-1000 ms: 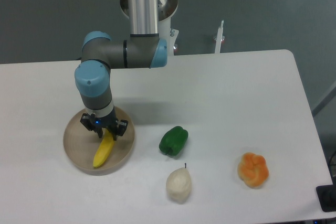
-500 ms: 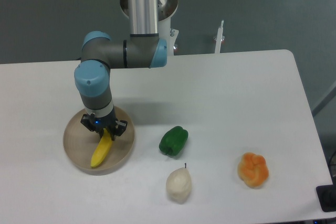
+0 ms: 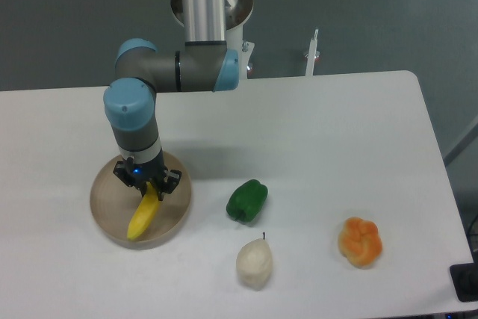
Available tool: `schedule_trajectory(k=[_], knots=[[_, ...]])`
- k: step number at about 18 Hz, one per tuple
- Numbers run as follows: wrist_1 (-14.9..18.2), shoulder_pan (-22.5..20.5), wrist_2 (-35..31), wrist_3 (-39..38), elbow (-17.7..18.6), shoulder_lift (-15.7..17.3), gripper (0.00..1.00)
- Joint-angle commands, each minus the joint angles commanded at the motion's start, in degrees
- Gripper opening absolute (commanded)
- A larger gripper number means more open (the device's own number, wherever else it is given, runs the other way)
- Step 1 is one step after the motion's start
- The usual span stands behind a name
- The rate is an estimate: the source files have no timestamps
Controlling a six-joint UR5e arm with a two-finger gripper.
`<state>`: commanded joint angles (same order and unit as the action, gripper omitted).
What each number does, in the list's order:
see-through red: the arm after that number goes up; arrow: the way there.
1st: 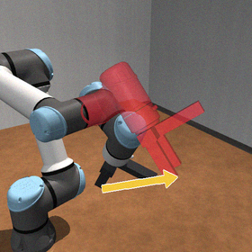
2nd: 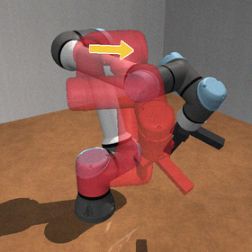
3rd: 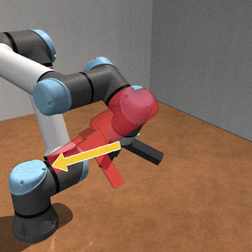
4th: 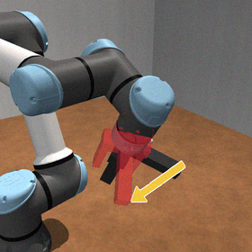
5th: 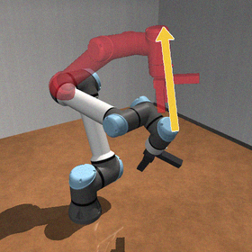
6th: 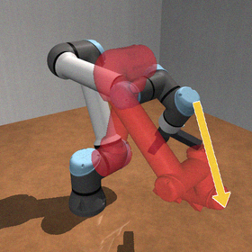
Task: Pick up the banana from the plate
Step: 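Lift the banana off the plate toward the green pepper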
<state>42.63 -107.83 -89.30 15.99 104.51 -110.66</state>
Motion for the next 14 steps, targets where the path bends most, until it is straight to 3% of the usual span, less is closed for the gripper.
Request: schedule_trajectory(k=[2,5,7,10,14], knots=[[0.4,-2.7,0.0,2.3,-0.6,2.4,0.33],[3.9,-7.3,0.0,8.2,-1.9,4.9,0.33],[4.7,-9.7,0.0,13.4,-2.8,5.7,0.33],[4.7,-17.7,0.1,24.1,-3.6,6.8,0.33],[4.7,-24.3,0.1,34.5,-4.7,6.8,0.33]])
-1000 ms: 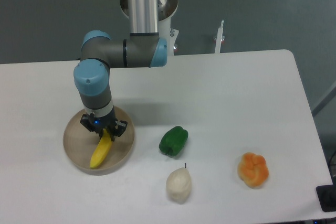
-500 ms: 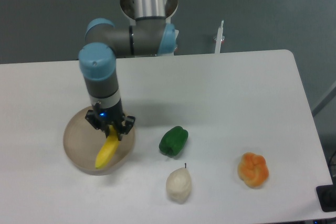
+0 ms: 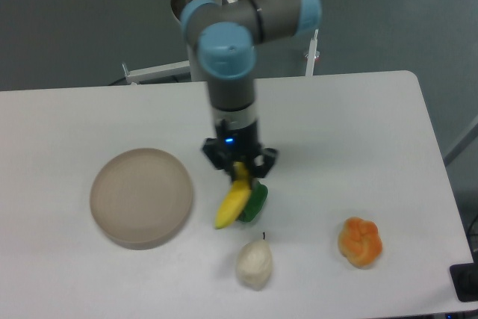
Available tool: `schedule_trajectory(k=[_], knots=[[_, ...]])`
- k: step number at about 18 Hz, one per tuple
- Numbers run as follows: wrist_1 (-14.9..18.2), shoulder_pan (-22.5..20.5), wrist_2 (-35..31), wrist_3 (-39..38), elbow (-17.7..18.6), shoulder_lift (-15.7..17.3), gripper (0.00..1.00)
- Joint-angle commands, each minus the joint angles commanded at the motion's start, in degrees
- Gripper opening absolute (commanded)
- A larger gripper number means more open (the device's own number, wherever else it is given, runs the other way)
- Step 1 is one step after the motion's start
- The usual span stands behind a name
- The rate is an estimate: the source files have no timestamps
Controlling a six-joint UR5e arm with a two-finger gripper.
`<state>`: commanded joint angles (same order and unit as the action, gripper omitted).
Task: Pick up the banana from the plate
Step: 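Lift the banana off the plate toward the green pepper, then carry the held banana past the pepper toward the orange fruit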
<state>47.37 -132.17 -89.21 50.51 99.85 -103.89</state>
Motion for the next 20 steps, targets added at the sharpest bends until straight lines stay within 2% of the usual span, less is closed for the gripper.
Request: schedule_trajectory(k=[2,6,10,20], knots=[[0.0,-3.3,-0.2,6.0,-1.0,-0.8,0.33],[0.4,-4.6,-0.1,7.2,-7.1,-3.9,0.33],[0.4,-4.5,-0.2,8.7,-10.1,-6.6,0.33],[0.4,-4.6,-0.3,9.0,-10.1,-6.6,0.33]])
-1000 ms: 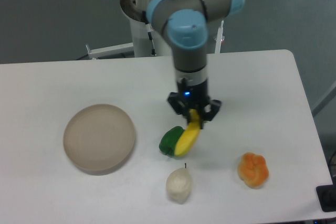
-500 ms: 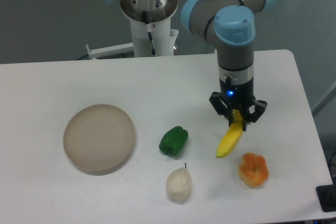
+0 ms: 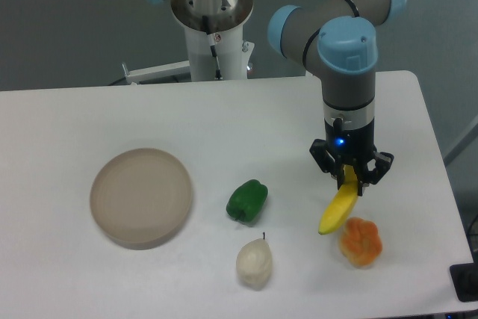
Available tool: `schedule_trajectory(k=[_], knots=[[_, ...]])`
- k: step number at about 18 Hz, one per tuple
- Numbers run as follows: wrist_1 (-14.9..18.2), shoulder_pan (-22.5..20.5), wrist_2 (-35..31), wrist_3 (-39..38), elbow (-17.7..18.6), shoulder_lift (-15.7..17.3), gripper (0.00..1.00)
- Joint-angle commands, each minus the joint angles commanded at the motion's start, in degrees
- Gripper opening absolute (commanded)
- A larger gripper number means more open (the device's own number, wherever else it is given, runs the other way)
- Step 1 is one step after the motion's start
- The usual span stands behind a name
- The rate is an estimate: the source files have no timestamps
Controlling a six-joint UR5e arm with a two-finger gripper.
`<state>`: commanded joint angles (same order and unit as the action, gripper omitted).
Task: Pick up the banana from the plate
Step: 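Carry the held banana past the pepper toward the orange fruit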
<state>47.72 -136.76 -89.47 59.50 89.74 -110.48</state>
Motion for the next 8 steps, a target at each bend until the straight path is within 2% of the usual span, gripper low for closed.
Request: schedule_trajectory(k=[8], knots=[[-0.2,0.3,-0.1,-0.2,0.0,-0.7,0.33]])
